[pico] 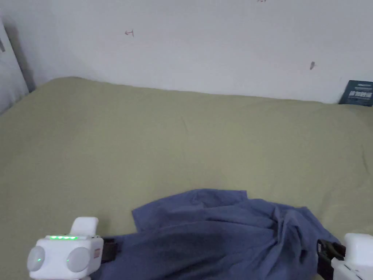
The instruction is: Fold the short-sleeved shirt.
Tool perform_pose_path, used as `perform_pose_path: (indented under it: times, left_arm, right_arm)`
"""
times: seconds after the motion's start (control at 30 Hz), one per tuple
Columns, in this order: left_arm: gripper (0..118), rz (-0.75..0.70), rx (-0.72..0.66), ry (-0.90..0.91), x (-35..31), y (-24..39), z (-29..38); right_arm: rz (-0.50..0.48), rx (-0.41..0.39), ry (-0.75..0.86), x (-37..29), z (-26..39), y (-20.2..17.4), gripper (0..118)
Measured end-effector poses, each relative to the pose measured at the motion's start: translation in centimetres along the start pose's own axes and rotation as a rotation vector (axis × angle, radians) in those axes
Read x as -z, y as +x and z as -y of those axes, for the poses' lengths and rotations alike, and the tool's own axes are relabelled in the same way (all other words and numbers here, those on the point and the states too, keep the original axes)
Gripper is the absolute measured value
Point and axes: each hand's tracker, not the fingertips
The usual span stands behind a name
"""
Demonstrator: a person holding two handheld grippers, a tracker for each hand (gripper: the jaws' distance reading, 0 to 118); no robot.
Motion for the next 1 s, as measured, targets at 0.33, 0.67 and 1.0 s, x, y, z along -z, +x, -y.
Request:
perform_pose_path:
  times: [0.33,0.67,1.0]
  left_arm:
    - [2,0.062,0.022,0.155,-9.2,3.0,-0.8]
    - [2,-0.001,0.078,0.183,-10.2,4.5,-1.9]
    - [2,0.014,0.06,0.254,-11.8,3.4,-3.9]
  right_arm:
    - [0.095,0.008,-0.16,9.6,-1.2,9.3,69]
    - [-0.03,0.038,-0.333,16.3,0.7,9.1,8]
    - [-0.042,0.11,-0.127,9.1,-5.1,9.7,7]
